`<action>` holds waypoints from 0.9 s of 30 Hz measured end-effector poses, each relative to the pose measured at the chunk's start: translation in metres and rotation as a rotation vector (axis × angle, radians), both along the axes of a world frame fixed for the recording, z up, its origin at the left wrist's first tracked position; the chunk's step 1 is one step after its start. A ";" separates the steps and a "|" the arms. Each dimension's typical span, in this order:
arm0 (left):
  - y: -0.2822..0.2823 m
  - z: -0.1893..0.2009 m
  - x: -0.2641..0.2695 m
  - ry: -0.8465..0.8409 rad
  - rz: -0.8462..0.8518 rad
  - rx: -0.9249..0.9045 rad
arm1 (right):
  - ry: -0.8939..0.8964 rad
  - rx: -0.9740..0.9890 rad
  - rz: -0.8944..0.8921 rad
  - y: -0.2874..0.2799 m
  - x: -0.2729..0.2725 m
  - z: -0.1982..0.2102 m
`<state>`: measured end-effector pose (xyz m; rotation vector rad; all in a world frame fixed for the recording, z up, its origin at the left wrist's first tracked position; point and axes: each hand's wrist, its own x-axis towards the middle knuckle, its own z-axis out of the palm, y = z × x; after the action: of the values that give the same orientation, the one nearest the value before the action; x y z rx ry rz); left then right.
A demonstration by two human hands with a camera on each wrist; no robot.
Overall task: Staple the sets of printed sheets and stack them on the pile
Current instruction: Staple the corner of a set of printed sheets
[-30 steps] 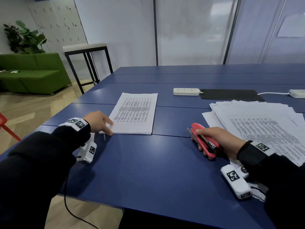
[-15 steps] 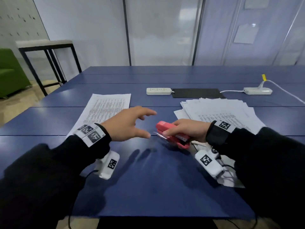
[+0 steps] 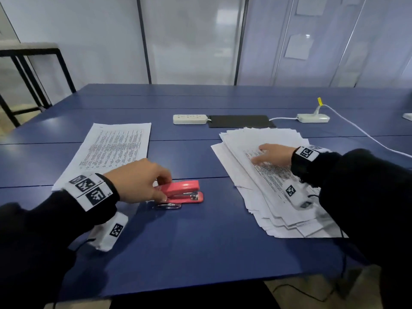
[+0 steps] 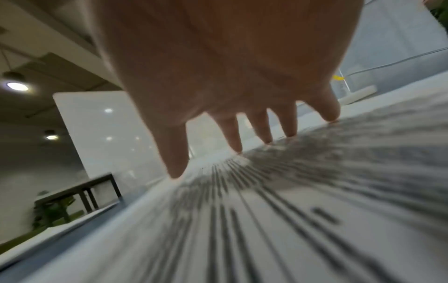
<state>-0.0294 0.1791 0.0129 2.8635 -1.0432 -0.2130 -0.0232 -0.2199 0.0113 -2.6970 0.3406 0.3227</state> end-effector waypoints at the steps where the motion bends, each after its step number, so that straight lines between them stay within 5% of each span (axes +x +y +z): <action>1: 0.006 0.000 -0.001 0.023 0.010 0.011 | 0.037 -0.022 0.063 0.001 -0.002 -0.003; 10: 0.031 0.007 -0.030 0.044 -0.010 0.181 | 0.019 -0.015 0.747 0.093 -0.053 0.002; 13: 0.045 0.022 -0.036 0.006 0.051 0.327 | 0.007 -0.191 0.785 0.111 -0.056 -0.009; 16: 0.060 0.042 -0.037 -0.016 0.122 0.331 | 0.089 -0.110 0.874 0.118 -0.061 -0.008; 21: 0.065 0.054 -0.032 -0.065 0.193 0.102 | 0.009 0.086 0.867 0.129 -0.063 -0.005; 27: 0.017 0.030 -0.025 -0.077 0.106 -0.047 | 0.040 -0.043 0.673 0.124 -0.049 -0.013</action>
<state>-0.0542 0.1963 0.0432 2.8952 -0.8931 -0.0706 -0.0722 -0.0957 -0.0017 -2.7706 -0.5745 0.5567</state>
